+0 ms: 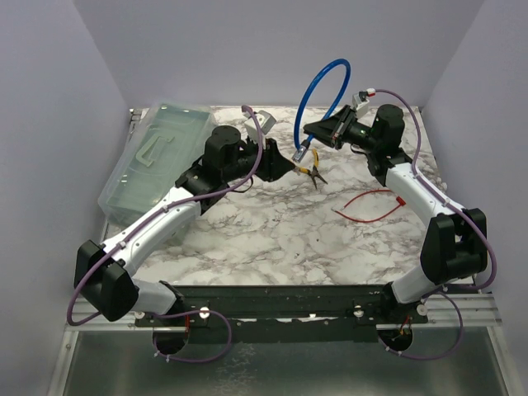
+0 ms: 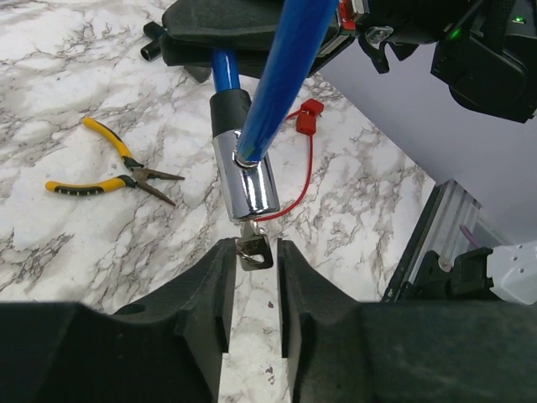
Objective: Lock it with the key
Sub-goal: Lock the lock.
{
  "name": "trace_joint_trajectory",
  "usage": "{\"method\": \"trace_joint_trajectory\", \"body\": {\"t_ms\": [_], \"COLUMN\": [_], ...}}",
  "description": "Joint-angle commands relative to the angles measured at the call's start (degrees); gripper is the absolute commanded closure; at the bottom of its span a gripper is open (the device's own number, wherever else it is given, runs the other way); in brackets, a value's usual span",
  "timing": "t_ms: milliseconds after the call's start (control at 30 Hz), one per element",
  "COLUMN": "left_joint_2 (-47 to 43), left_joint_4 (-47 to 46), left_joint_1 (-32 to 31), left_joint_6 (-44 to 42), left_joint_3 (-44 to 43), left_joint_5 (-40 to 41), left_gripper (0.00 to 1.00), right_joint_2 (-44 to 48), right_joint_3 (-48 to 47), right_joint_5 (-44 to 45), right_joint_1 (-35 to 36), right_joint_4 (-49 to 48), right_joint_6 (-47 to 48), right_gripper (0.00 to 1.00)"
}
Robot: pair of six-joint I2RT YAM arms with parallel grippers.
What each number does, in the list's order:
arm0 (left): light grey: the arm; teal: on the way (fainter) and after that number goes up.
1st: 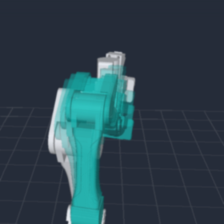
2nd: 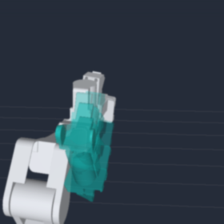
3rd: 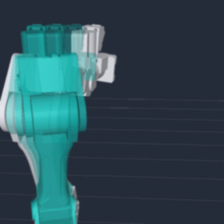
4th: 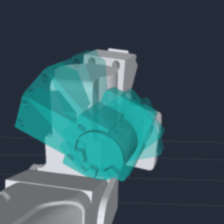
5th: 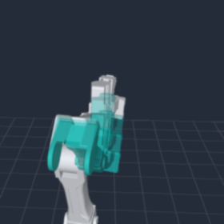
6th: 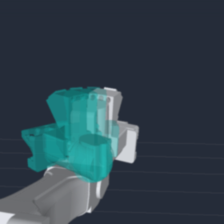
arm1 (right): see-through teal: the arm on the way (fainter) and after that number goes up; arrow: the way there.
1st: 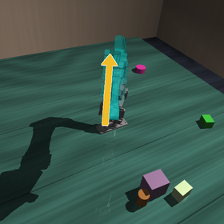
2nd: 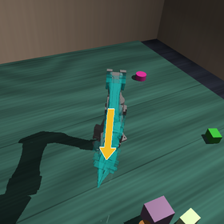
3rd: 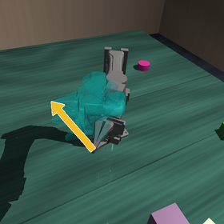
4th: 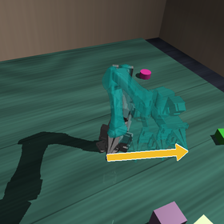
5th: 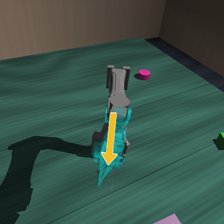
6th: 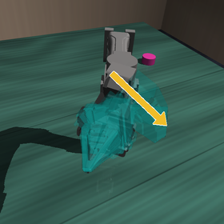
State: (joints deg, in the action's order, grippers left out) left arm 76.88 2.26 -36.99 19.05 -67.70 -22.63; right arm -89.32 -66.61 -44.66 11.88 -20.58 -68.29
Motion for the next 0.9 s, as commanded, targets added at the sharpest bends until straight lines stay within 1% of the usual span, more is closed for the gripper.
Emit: {"method": "trace_joint_trajectory", "body": {"t_ms": [0, 133, 300, 400, 467, 500, 633, 800, 867], "left_joint_2": [0.89, 1.08, 1.15, 1.0, 0.84, 0.7, 0.25, 0.19, -0.16], "left_joint_4": [-0.88, -0.86, -0.92, -1.33, -1.98, -2.0, -6.38, -13.6, -15.73], "left_joint_1": [-0.29, -0.3, -0.25, -0.11, -0.01, 0.14, 0.76, 3.02, 3.59], "left_joint_6": [2.05, 2.87, 3.97, 5.35, 6.56, 7.41, 11.35, 19.66, 21.06], "left_joint_3": [-2.41, -2.35, -2.69, -2.67, -2.34, -2.08, -0.79, 1.86, 2.89], "left_joint_5": [1.64, 1.78, 0.54, -1.03, -2.71, -3.33, -7.48, -14.33, -15.35], "left_gripper": [0.72, 0.74, 0.84, 0.9, 0.99, 1.0, 1.0, 1.0, 1.0], "right_joint_2": [1.0, 1.25, 1.34, 1.27, 1.32, 1.27, 1.35, 1.51, 1.57], "right_joint_3": [-0.46, -0.21, 0.5, 0.66, 0.82, 0.86, 1.24, 1.48, 1.61], "right_joint_5": [-0.33, -0.62, -0.77, -0.77, -1.06, -1.16, -1.77, -2.35, -2.36], "right_joint_1": [-0.59, -0.55, -0.54, -0.54, -0.54, -0.6, -0.63, -0.64, -0.7], "right_joint_4": [-3.94, -4.69, -6.13, -7.07, -8.28, -9.12, -12.39, -14.88, -15.14], "right_joint_6": [-1.98, -2.41, -2.98, -3.36, -3.7, -3.91, -4.84, -5.29, -5.36], "right_gripper": [0.99, 0.99, 0.99, 0.99, 0.99, 0.99, 0.99, 0.99, 0.99]}}
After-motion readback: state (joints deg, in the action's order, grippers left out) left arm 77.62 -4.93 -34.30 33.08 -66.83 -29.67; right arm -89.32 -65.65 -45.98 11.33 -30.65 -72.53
